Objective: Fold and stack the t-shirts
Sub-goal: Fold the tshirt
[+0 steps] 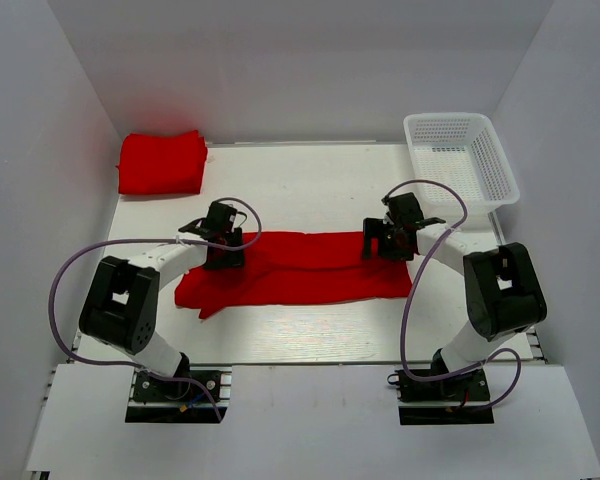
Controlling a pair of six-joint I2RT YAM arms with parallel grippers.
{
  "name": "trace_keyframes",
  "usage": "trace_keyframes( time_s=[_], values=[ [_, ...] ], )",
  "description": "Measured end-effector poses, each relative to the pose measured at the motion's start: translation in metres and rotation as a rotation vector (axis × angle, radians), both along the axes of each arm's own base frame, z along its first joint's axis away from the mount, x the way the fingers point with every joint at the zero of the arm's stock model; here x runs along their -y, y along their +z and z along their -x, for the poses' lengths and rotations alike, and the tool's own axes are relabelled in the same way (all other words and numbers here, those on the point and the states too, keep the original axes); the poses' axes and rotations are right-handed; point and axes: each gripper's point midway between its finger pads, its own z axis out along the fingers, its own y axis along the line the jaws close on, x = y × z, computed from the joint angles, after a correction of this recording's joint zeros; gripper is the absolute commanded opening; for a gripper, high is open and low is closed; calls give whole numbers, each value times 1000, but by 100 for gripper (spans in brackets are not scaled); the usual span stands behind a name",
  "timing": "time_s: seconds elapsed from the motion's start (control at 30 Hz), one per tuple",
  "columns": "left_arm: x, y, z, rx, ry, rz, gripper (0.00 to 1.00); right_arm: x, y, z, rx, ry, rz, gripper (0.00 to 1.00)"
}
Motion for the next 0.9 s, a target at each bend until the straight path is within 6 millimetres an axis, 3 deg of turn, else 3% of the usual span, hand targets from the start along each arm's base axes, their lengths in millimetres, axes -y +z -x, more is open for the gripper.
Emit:
trace_keyframes(
  time_s=[0.1, 0.2, 0.23, 0.33, 0.63, 0.9],
  values=[
    [0, -4, 4, -13, 2, 1, 57, 0, 0, 0, 0, 0, 0, 90],
    [2, -4, 3, -8, 0, 13, 34, 0, 0, 0, 0, 0, 0, 90],
    [3, -4, 2, -5, -2, 19, 20, 0, 0, 0, 1, 0, 0, 90],
    [6, -3, 1, 1, -9, 27, 0, 0, 0, 0, 1, 0, 0, 90],
    [9, 0, 0, 11, -30, 44, 0, 0, 0, 0, 0, 0, 0, 90],
    [33, 45, -20, 184, -172, 142, 0, 0, 0, 0, 0, 0, 0, 90]
  ],
)
